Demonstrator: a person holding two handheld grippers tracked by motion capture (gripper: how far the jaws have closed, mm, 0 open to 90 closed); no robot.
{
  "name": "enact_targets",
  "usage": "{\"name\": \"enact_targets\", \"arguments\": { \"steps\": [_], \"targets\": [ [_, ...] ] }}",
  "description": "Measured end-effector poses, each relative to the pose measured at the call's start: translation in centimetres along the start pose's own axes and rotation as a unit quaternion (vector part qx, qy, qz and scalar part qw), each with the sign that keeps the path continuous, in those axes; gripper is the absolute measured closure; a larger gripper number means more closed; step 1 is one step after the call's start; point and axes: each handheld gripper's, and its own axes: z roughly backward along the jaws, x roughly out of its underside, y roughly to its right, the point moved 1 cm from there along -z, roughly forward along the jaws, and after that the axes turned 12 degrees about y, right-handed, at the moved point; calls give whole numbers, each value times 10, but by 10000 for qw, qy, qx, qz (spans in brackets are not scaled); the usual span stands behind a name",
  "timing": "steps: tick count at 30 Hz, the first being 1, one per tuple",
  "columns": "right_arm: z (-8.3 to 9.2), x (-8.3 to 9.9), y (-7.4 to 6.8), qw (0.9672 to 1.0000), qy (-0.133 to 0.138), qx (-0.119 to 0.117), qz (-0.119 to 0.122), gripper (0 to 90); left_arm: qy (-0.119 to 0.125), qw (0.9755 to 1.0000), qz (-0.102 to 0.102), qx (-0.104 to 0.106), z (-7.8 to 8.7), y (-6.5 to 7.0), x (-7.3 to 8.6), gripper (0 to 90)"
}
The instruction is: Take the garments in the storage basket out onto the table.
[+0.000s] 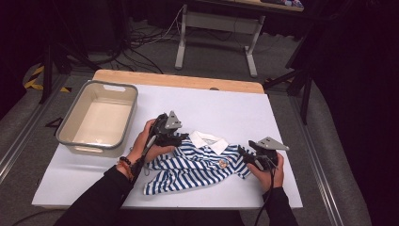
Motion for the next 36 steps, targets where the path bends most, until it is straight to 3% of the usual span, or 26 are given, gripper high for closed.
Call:
{"name": "enact_targets", "arguments": {
  "steps": [1,4,5,7,9,10,11,12,13,14,19,22,23,26,29,31,32,34,36],
  "targets": [
    [-8,-3,-2,9999,-66,-118,24,446,-144,9999,2,95,-8,-2,2,457],
    [-12,-3,-4,9997,-146,-171,81,439,-311,9995,-44,50,-15,-4,6,468],
    [-18,-2,-6,9992,-245,-301,69,423,-430,9990,131,69,-20,-10,13,471],
    [-19,-1,-6,9991,-305,-300,81,418,-535,9985,151,18,-21,-11,15,471],
    [-21,2,-6,9987,-434,-267,86,418,-637,9973,367,92,-22,-15,24,473],
    [-22,4,-4,9985,-495,-238,34,419,-779,9963,373,1,-22,-16,29,492],
    [-22,4,-4,9985,-495,-238,34,419,-779,9963,373,1,-22,-16,29,493],
    [-24,7,-1,9980,-585,-251,-67,435,-740,9958,535,69,-20,-18,33,509],
    [-24,7,-1,9980,-585,-251,-67,435,-740,9958,535,69,-20,-18,33,516],
    [-25,10,0,9974,-669,-267,-85,460,-785,9947,659,10,-18,-19,35,517],
    [-25,10,-1,9967,-736,-334,-89,503,-781,9944,711,31,-14,-21,40,542],
    [-25,10,-3,9966,-736,-360,-89,543,-828,9943,668,-6,-10,-18,41,559],
    [-24,11,-3,9966,-735,-355,-83,572,-781,9952,582,46,-8,-16,42,644],
    [-23,11,-5,9966,-721,-390,-95,623,-791,9951,580,155,-4,-14,43,775],
    [-22,11,-6,9965,-702,-440,-102,700,-803,9953,528,146,-1,-12,43,844],
    [-22,11,-6,9966,-694,-438,-89,717,-787,9956,498,96,0,-11,43,851],
    [-20,11,-6,9969,-645,-442,-103,806,-658,9966,482,101,4,-9,43,854],
    [-20,11,-6,9971,-615,-442,-122,817,-569,9972,475,87,7,-8,43,855],
    [-17,10,-6,9977,-521,-425,-94,900,-415,9979,501,29,13,-8,43,856]
  ]
}}
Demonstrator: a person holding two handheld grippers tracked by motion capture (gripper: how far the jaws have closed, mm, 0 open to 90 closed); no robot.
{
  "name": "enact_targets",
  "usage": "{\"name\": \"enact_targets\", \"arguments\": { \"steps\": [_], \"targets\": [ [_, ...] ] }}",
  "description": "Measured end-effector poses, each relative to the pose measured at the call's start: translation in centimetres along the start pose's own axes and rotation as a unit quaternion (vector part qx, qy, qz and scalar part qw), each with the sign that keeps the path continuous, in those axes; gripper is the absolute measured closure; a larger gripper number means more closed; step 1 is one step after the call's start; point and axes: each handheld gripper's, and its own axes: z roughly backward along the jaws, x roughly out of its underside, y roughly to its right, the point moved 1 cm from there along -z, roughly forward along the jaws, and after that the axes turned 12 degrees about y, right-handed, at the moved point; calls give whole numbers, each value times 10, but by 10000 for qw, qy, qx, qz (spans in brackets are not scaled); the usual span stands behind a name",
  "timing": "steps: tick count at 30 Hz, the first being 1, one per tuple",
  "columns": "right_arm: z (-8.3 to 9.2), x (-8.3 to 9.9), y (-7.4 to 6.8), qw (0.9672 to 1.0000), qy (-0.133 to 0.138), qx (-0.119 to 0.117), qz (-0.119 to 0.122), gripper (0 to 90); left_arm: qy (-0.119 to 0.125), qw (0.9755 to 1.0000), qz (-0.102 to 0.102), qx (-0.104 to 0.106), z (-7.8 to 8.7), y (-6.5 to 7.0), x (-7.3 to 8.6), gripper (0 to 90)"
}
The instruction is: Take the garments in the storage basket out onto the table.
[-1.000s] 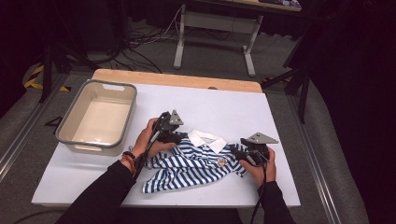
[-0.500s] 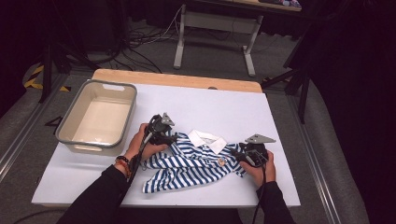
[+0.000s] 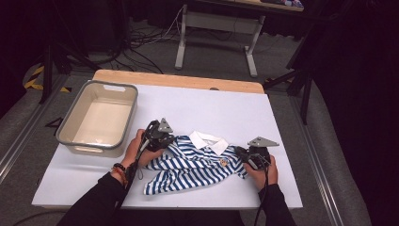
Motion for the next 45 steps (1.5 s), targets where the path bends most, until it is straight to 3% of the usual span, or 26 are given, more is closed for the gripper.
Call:
{"name": "enact_targets", "arguments": {
  "steps": [2,7,10,12,13,16,17,21,25,26,28,29,32,34,36,44,45],
  "targets": [
    [2,-1,0,9998,14,149,105,900,71,10000,20,-32,4,0,0,856],
    [4,0,4,9999,61,144,38,891,151,9999,41,-31,6,0,3,856],
    [5,-2,5,9995,167,273,79,710,193,9998,36,-32,6,0,5,855],
    [5,-3,6,9996,242,170,35,655,213,9998,57,10,6,0,6,855],
    [2,-4,5,9995,162,241,121,566,194,9998,44,17,6,0,7,856],
    [-2,-4,5,9998,81,175,92,524,185,9998,41,43,5,0,10,856],
    [-7,-3,5,9998,-9,157,121,464,165,9998,43,44,5,0,11,856],
    [-11,-2,6,9998,-141,140,71,431,133,9999,37,83,3,0,13,856],
    [-12,-3,8,9997,-217,28,-50,493,67,9999,7,100,1,1,14,856],
    [-14,-4,9,9997,-208,-21,-112,603,47,9999,10,100,0,1,14,856],
    [-14,-4,9,9997,-213,-50,-136,654,48,9999,19,90,1,1,14,856],
    [-14,-4,8,9996,-215,-61,-146,749,71,9999,28,89,1,1,15,856],
    [-14,-6,2,9996,-255,-108,109,865,119,9999,43,2,-1,-1,15,859],
    [-14,-6,1,9996,-248,-88,126,872,108,9999,26,-47,0,0,14,859],
    [-13,-8,1,9995,-230,78,225,878,159,9998,-48,-130,1,1,11,860],
    [-7,-24,10,9983,164,453,332,879,448,9983,-125,-339,4,-6,-12,860],
    [-6,-27,12,9979,229,505,347,879,486,9982,-53,-335,3,-7,-15,860]
  ]
}}
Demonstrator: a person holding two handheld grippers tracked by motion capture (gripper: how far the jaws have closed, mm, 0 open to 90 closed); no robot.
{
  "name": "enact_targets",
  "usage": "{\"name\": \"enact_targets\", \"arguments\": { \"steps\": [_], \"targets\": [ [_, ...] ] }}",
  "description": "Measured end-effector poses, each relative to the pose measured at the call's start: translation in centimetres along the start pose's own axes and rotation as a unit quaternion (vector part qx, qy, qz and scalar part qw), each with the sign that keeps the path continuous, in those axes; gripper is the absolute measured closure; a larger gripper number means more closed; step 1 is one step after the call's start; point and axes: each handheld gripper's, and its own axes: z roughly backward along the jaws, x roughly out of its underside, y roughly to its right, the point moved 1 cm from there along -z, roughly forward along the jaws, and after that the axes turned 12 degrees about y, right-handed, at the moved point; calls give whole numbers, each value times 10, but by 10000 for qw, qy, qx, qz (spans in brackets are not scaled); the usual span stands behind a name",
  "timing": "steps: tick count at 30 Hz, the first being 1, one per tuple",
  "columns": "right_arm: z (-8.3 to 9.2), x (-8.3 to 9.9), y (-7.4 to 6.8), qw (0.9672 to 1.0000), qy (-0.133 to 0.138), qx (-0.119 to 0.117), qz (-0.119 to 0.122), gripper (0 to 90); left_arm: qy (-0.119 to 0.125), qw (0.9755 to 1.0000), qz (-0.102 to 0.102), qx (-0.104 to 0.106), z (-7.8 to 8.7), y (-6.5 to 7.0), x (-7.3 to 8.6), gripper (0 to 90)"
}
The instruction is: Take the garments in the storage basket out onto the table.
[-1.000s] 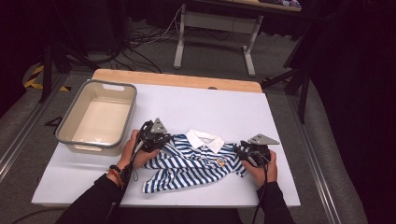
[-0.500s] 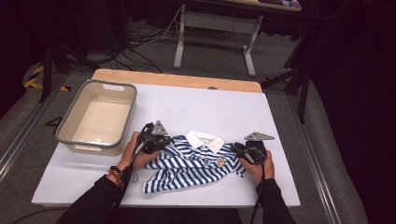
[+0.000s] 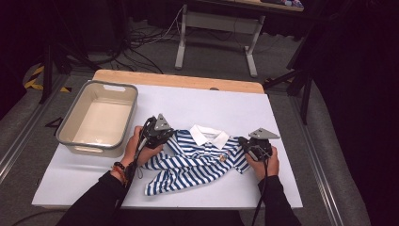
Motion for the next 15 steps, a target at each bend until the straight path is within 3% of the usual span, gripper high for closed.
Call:
{"name": "enact_targets", "arguments": {
  "steps": [6,9,15],
  "targets": [
    [-5,-14,11,9997,168,153,-32,879,22,9999,28,-164,-10,-9,-10,859],
    [-9,-23,14,9995,246,200,-46,879,54,9995,176,-254,-15,-18,-13,860],
    [-22,-39,21,9991,306,297,1,879,41,9989,234,-408,-20,-27,-18,860]
  ]
}}
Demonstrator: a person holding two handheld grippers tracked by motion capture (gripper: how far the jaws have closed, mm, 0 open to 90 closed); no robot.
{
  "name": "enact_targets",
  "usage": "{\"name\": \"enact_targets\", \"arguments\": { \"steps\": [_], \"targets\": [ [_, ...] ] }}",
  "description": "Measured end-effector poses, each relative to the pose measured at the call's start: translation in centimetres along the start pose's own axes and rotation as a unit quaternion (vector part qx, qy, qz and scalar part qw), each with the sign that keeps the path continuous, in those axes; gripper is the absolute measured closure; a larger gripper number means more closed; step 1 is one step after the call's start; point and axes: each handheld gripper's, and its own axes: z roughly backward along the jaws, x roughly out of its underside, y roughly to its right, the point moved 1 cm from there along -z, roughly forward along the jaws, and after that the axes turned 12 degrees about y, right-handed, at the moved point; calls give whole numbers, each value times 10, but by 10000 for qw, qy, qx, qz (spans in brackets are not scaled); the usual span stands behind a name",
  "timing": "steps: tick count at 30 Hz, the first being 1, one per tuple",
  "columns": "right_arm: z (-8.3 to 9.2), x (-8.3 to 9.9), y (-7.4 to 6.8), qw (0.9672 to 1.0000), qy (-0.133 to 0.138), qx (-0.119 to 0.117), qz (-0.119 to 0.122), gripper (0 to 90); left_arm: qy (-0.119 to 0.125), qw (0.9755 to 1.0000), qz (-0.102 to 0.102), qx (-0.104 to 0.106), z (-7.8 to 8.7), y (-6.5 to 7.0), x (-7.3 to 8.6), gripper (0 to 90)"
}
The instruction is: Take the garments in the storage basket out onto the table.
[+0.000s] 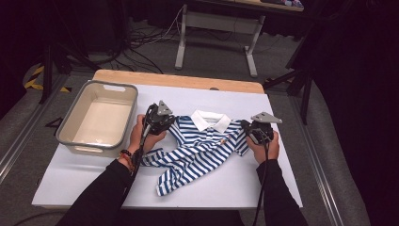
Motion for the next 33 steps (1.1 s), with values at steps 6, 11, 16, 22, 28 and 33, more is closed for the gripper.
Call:
{"name": "enact_targets", "arguments": {
  "steps": [6,11,16,22,28,33],
  "targets": [
    [-19,-10,3,10000,-1,47,-57,879,11,9998,176,-131,-4,-10,-4,859],
    [-34,-12,3,9998,-91,159,-18,852,-97,9986,290,-443,-10,-15,-2,754],
    [-33,-5,9,9995,-184,194,-161,783,-109,9976,424,-540,-7,-19,0,691],
    [-25,15,24,9979,-359,255,-484,628,-74,9967,586,-558,-3,-19,1,574],
    [-29,36,38,9944,-692,368,-711,550,-274,9972,547,-432,-8,-17,7,526],
    [-32,41,41,9927,-819,387,-797,524,-463,9972,547,-227,-15,-12,14,540]
  ]
}}
